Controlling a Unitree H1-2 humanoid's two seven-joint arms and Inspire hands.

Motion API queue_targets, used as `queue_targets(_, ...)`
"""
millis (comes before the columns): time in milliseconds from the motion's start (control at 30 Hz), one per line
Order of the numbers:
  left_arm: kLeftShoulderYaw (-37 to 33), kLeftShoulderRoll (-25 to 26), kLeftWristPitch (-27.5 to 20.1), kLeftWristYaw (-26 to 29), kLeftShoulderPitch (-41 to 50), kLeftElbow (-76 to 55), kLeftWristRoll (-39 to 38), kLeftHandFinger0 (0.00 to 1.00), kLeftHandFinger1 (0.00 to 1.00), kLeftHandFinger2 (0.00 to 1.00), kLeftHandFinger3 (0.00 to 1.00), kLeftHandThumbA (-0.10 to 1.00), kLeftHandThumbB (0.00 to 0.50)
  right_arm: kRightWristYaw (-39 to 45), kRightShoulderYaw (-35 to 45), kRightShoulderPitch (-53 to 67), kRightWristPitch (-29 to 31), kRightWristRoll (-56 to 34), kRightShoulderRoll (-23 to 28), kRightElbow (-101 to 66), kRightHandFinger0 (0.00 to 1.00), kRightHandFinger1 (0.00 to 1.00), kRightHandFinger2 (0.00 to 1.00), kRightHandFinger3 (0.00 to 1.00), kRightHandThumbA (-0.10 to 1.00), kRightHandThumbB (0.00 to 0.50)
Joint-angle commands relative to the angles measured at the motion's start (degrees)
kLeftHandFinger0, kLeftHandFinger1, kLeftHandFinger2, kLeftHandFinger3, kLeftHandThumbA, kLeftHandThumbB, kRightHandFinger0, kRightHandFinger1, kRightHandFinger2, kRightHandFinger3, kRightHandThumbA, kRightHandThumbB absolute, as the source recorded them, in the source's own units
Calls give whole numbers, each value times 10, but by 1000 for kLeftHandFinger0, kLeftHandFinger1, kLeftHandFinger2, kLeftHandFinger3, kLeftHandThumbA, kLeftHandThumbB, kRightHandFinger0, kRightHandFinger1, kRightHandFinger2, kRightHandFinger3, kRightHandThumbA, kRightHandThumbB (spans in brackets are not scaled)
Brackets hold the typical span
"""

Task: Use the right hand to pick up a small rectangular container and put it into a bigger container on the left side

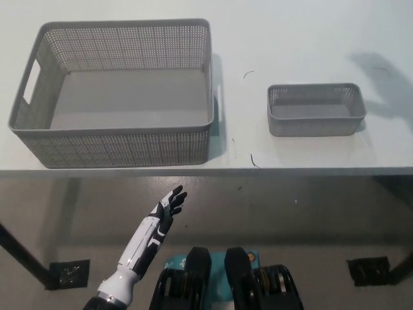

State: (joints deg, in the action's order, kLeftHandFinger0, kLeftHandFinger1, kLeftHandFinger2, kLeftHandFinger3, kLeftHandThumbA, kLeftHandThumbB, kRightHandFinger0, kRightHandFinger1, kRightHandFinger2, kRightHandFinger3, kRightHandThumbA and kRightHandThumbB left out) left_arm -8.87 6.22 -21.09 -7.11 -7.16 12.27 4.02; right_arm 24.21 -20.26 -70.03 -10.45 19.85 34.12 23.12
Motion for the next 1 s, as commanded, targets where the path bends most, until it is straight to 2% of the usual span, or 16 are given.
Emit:
queue_targets(0, 3, 11, -13, -15, -3, -19, -11, 1000, 1000, 1000, 1000, 1000, 347, 188, -139, -216, 1, 121, -21, 248, 1000, 1000, 1000, 1000, 1000, 432)
queue_targets(33, 2, 9, -14, -14, 0, -19, -10, 1000, 1000, 1000, 1000, 1000, 349, 187, -153, -222, 8, 126, -30, 273, 1000, 1000, 1000, 1000, 1000, 435)
queue_targets(133, 4, 10, -18, -13, -5, -15, -10, 1000, 1000, 1000, 1000, 1000, 343, 189, -179, -246, 72, 120, -63, 359, 1000, 1000, 1000, 1000, 1000, 354)
queue_targets(233, 2, 12, -17, -15, -5, -16, -7, 1000, 1000, 1000, 1000, 1000, 339, 185, -192, -256, 88, 112, -83, 407, 1000, 1000, 1000, 1000, 1000, 355)
queue_targets(267, 0, 10, -25, -15, -1, -13, -9, 1000, 1000, 1000, 1000, 1000, 324, 179, -202, -255, 102, 115, -93, 427, 1000, 1000, 1000, 1000, 1000, 325)
queue_targets(300, 1, 9, -21, -14, 1, -13, -10, 1000, 1000, 1000, 1000, 1000, 345, 184, -207, -256, 113, 112, -101, 442, 1000, 1000, 1000, 1000, 1000, 291)
queue_targets(333, 1, 8, -14, -14, 1, -15, -11, 1000, 1000, 1000, 1000, 1000, 351, 190, -209, -258, 119, 106, -105, 453, 1000, 1000, 1000, 1000, 1000, 279)
queue_targets(433, 1, 8, -23, -13, 0, -12, -8, 1000, 1000, 1000, 1000, 1000, 341, 198, -235, -269, 101, 121, -132, 508, 1000, 1000, 1000, 1000, 1000, 346)
queue_targets(467, 1, 10, -26, -13, -2, -11, -7, 1000, 1000, 1000, 1000, 1000, 338, 189, -245, -271, 81, 131, -142, 519, 1000, 1000, 1000, 1000, 1000, 384)
queue_targets(533, 0, 10, -25, -13, -2, -13, -6, 1000, 1000, 1000, 1000, 1000, 336, 194, -248, -272, 79, 125, -154, 537, 1000, 1000, 1000, 1000, 1000, 382)
queue_targets(600, 0, 10, -21, -12, -2, -14, -4, 1000, 1000, 1000, 1000, 1000, 337, 189, -251, -271, 79, 127, -161, 549, 1000, 1000, 1000, 1000, 1000, 410)
queue_targets(700, 3, 10, -23, -10, 0, -16, -4, 1000, 1000, 1000, 1000, 1000, 339, 186, -248, -260, 74, 123, -177, 567, 1000, 1000, 1000, 1000, 1000, 418)
queue_targets(767, 2, 6, -27, -8, 5, -17, -4, 1000, 1000, 1000, 1000, 1000, 339, 188, -243, -248, 89, 120, -181, 570, 1000, 1000, 1000, 1000, 1000, 396)
queue_targets(833, 3, 6, -36, -2, 5, -20, 6, 1000, 1000, 1000, 1000, 1000, 346, 186, -240, -239, 80, 120, -189, 574, 1000, 1000, 1000, 1000, 1000, 428)
queue_targets(933, 2, 7, -34, 3, 8, -30, 20, 1000, 1000, 1000, 1000, 1000, 363, 177, -250, -228, 90, 132, -197, 578, 1000, 1000, 1000, 1000, 1000, 421)
queue_targets(967, 2, 6, -39, 3, 12, -32, 20, 1000, 1000, 1000, 1000, 1000, 359, 176, -245, -220, 89, 130, -199, 578, 1000, 1000, 1000, 1000, 1000, 396)
